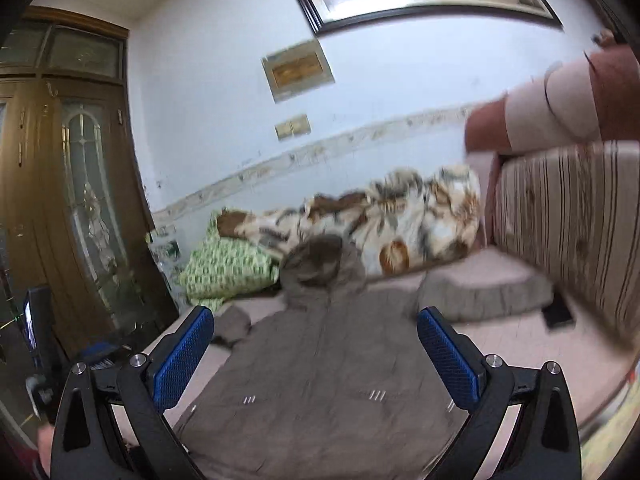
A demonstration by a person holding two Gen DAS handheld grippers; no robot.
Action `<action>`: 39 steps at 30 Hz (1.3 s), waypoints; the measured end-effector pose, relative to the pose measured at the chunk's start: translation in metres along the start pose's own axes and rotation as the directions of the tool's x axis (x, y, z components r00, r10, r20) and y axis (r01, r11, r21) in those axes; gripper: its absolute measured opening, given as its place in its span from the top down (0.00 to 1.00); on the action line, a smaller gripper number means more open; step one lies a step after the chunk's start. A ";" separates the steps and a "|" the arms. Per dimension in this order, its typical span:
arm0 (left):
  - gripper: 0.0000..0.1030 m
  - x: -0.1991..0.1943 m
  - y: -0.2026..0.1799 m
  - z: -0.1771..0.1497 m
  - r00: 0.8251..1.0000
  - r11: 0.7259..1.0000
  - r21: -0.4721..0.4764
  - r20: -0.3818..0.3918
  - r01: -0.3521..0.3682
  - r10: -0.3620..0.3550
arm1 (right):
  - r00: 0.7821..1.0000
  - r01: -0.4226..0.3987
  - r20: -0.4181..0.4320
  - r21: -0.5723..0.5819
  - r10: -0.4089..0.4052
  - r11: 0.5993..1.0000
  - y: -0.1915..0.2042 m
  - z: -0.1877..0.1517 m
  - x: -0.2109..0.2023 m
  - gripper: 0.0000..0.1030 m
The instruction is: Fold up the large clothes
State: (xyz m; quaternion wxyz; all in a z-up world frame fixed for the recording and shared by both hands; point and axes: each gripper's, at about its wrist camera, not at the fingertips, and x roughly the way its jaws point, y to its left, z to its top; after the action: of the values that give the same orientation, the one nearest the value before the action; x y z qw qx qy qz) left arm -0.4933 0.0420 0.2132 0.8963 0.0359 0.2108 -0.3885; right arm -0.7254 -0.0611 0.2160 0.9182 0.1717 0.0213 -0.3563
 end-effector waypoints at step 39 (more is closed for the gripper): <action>0.00 0.043 -0.017 -0.058 0.981 0.987 0.157 -0.196 0.028 0.004 | 0.976 -0.014 -0.215 -0.126 -0.013 0.992 0.026 -0.060 0.042 0.00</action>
State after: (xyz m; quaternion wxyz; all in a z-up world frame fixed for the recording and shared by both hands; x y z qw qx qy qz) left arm -0.4989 0.0140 0.1449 0.8631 0.1439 0.2666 -0.4041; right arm -0.6717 -0.0506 0.1605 0.9196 0.1505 0.1435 -0.3333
